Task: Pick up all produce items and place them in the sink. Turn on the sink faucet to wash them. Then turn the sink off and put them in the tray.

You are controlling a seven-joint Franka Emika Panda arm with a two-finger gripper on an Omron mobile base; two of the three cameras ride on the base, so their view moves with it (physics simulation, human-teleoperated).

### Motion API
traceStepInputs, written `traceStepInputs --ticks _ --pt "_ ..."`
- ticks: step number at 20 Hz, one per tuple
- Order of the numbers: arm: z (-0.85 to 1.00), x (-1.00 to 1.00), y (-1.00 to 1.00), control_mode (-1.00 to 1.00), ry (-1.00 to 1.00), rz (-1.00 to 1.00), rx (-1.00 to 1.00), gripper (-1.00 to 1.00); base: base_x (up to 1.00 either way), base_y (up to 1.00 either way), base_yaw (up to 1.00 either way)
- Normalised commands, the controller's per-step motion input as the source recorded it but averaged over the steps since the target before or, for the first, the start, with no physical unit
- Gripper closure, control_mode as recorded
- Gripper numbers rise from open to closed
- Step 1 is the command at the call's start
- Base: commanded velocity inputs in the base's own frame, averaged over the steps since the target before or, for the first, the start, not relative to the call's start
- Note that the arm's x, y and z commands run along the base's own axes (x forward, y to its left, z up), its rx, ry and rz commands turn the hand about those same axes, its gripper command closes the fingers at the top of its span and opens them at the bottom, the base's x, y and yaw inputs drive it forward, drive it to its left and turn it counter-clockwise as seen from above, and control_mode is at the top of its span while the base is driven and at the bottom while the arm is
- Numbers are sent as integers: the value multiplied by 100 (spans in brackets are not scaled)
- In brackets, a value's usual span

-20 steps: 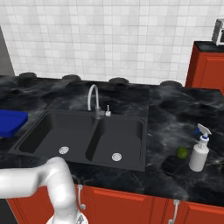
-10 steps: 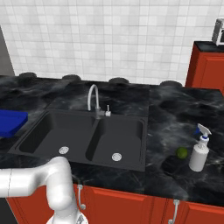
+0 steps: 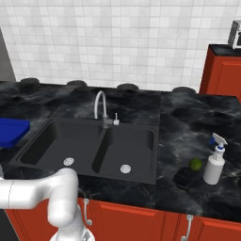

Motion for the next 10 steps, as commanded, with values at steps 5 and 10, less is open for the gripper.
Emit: traceStepInputs --ticks 5,10 --pt "-15 10 34 -100 0 0 -1 -100 0 0 0" --pt "-19 1 30 -100 0 1 0 -100 0 0 0"
